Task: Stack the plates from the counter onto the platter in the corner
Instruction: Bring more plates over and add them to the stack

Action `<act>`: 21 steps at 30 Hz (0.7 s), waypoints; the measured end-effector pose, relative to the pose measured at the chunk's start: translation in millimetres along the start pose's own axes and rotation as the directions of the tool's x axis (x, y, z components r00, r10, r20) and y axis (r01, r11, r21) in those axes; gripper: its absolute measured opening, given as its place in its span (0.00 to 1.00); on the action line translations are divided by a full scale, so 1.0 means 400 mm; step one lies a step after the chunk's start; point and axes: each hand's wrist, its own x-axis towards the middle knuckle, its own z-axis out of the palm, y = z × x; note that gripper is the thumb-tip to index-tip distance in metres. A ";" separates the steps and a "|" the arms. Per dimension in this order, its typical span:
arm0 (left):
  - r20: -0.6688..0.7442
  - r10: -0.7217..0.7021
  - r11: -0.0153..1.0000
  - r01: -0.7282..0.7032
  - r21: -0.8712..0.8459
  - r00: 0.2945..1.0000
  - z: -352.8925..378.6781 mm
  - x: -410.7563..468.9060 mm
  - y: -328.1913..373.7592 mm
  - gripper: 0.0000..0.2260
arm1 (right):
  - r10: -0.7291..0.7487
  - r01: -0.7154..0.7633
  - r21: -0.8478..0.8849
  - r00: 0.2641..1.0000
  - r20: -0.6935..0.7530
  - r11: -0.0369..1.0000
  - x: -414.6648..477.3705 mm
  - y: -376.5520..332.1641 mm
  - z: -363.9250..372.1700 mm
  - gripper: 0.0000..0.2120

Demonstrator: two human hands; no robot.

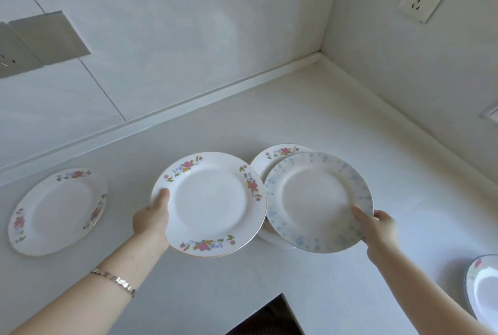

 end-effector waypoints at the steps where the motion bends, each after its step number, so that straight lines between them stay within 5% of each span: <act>1: -0.001 0.001 1.000 -0.001 0.001 1.000 0.005 -0.002 0.005 0.23 | -0.021 0.020 -0.049 1.000 -0.013 0.999 0.003 0.004 0.000 0.08; 14: 0.006 0.026 1.000 -0.025 -0.016 1.000 0.021 0.000 0.044 0.23 | -0.230 0.242 -0.389 0.970 0.077 0.889 0.007 -0.030 0.093 0.23; 21: 0.022 0.012 1.000 -0.011 -0.021 1.000 0.023 0.027 0.044 0.25 | -0.248 0.291 -0.665 0.955 0.162 0.687 0.015 -0.058 0.102 0.27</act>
